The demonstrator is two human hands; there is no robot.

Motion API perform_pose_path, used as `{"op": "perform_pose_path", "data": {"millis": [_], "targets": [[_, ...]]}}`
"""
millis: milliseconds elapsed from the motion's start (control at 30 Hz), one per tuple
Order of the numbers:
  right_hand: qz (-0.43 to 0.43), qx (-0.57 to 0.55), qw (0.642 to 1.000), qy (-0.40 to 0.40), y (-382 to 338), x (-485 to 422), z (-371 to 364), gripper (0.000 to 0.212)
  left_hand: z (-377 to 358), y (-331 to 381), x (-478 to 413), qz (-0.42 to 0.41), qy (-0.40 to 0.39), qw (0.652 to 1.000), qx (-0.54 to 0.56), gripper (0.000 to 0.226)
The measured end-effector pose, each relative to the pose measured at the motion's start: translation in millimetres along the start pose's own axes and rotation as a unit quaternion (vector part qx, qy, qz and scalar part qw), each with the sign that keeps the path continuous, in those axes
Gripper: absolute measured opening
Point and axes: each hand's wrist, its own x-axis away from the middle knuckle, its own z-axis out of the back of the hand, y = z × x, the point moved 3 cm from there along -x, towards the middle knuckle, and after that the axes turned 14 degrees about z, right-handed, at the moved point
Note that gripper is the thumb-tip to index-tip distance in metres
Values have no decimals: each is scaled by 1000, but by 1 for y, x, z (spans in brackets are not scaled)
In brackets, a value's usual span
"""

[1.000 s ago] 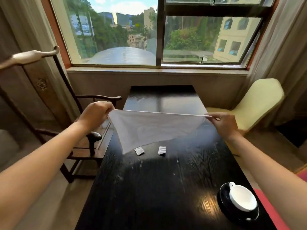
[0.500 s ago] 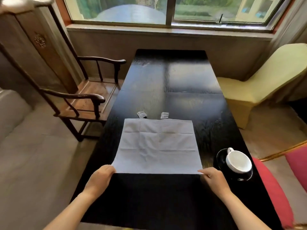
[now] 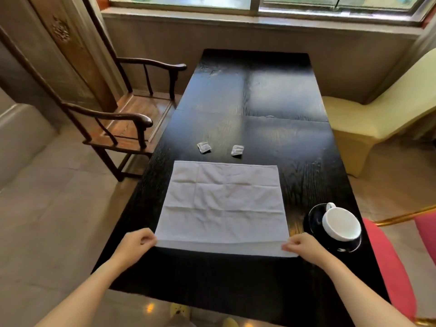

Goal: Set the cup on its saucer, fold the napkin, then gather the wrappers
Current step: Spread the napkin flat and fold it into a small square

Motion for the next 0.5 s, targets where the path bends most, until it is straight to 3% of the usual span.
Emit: {"op": "perform_pose_path", "data": {"millis": [200,367,500], "targets": [[-7,-203,966,162,-27,-51,51,22,30,42,-66,74,45,975,202,11],[2,-138,948,285,-52,-105,75,24,44,85,-140,95,108,965,221,2],[-6,-68,943,325,-54,-146,79,23,38,113,-196,103,142,970,169,6]]}}
